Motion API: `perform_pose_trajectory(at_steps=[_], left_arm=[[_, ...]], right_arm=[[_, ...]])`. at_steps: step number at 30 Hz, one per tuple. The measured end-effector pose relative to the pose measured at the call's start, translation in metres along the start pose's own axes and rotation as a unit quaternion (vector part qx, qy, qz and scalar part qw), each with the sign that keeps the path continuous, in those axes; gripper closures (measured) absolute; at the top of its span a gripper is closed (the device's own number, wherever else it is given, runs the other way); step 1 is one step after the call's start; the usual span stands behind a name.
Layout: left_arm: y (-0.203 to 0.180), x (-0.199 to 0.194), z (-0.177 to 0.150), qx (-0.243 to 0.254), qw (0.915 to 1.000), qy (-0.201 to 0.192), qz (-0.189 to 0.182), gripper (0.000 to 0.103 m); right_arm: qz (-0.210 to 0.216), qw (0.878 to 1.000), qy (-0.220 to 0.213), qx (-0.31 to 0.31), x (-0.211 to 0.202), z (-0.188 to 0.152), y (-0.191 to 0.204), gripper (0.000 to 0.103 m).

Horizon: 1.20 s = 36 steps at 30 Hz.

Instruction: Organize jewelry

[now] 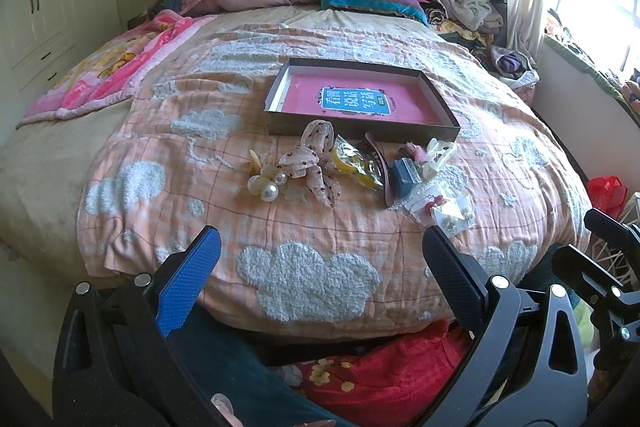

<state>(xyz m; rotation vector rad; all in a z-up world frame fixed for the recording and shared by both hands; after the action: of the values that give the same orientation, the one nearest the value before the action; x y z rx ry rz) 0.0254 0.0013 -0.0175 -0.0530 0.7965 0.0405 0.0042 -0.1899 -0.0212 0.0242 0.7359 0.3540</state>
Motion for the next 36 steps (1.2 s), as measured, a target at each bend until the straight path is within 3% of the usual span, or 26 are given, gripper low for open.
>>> perform_pose_trajectory(at_steps=[19,36], left_arm=[[-0.005,0.0,-0.001,0.003,1.0,0.007,0.002,0.008],[0.007,0.039,0.011,-0.015,0.9997,0.021,-0.002,0.008]], right_arm=[[-0.001,1.0,0.004,0.002,0.003,-0.001,-0.004,0.004],[-0.019,0.999,0.017,0.02,0.027,0.01,-0.043,0.004]])
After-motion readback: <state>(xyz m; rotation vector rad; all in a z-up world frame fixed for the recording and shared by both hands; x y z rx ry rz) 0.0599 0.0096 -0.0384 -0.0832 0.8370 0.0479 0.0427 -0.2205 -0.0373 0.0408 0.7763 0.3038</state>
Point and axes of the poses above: each gripper's, at about its wrist camera, not at the fingertips, and x roughly the way its jaws point, y to its left, z to its top, the point moved 4 cm from there along x, roughly the way its jaws point, and after that the axes turned 1 degree about z, right-handed, at the moved point
